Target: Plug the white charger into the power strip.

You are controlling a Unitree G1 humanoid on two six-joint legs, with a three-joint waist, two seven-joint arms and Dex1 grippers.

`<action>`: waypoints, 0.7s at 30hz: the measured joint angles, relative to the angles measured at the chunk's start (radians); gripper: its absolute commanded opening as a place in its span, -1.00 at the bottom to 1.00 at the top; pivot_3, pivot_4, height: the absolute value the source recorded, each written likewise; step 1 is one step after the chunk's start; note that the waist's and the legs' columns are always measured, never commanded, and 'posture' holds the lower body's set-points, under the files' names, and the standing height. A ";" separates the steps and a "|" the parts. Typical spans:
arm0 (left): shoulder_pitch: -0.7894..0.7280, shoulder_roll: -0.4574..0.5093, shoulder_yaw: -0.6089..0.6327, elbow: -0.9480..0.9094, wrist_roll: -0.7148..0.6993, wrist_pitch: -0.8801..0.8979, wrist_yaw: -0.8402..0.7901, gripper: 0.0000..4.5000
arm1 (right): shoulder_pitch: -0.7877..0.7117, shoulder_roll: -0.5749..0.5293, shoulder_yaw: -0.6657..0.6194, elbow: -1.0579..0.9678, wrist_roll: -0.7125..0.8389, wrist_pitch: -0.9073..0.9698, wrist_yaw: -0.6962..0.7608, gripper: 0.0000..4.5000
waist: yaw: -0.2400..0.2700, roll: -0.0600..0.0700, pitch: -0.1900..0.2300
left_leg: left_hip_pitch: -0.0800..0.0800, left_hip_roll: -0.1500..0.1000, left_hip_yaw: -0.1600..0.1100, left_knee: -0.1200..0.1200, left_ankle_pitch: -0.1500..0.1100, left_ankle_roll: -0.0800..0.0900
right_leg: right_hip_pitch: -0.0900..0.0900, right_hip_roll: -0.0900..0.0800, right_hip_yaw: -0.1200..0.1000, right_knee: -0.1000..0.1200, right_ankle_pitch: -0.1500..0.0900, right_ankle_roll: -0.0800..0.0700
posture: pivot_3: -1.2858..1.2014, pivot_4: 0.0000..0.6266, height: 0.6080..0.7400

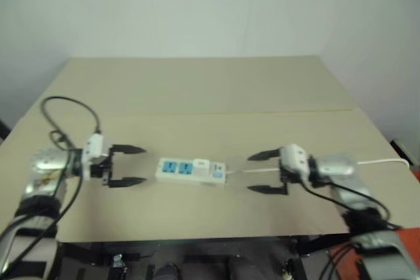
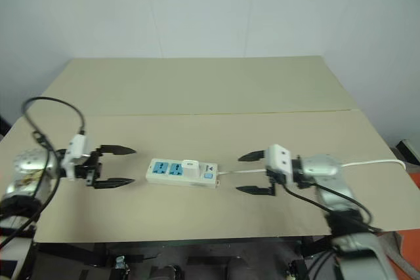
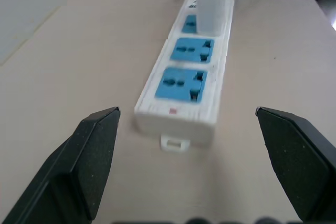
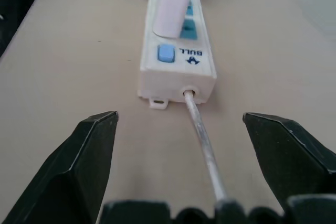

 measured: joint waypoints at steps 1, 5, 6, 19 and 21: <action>0.037 0.011 0.039 -0.026 -0.001 -0.011 0.015 1.00 | 0.042 -0.045 -0.034 -0.058 0.033 0.024 0.007 0.98 | 0.003 0.000 0.000 | 0.000 0.000 0.000 0.000 0.000 0.000 | 0.000 0.000 0.000 0.000 -0.001 0.002 | 0.03 -0.52 1.00; 0.146 0.077 0.111 -0.128 -0.001 0.023 0.021 1.00 | 0.187 -0.158 -0.148 -0.191 0.104 0.080 0.013 0.98 | 0.010 -0.001 0.001 | 0.003 0.001 0.001 0.000 0.000 0.000 | 0.002 0.000 -0.001 0.000 -0.003 0.005 | 0.03 -0.52 1.00; 0.164 0.089 0.126 -0.155 -0.001 0.039 0.022 1.00 | 0.220 -0.175 -0.168 -0.210 0.113 0.093 0.010 0.98 | 0.013 -0.001 0.001 | 0.004 0.001 0.002 0.001 0.000 -0.001 | 0.003 0.000 0.000 0.000 -0.003 0.005 | 0.03 -0.52 1.00; 0.261 0.056 0.165 -0.385 -0.001 0.210 0.092 1.00 | 0.374 -0.197 -0.244 -0.296 0.095 0.176 -0.169 0.98 | 0.026 -0.002 0.001 | 0.006 0.001 0.006 0.000 0.001 -0.001 | 0.003 -0.001 0.003 0.000 -0.004 0.005 | 0.03 -0.52 1.00; 0.260 0.050 0.165 -0.385 -0.001 0.213 0.094 1.00 | 0.386 -0.202 -0.251 -0.297 0.094 0.176 -0.177 0.98 | 0.026 -0.002 0.001 | 0.005 0.001 0.006 0.000 0.000 -0.001 | 0.003 -0.001 0.003 -0.001 -0.004 0.005 | 0.03 -0.52 1.00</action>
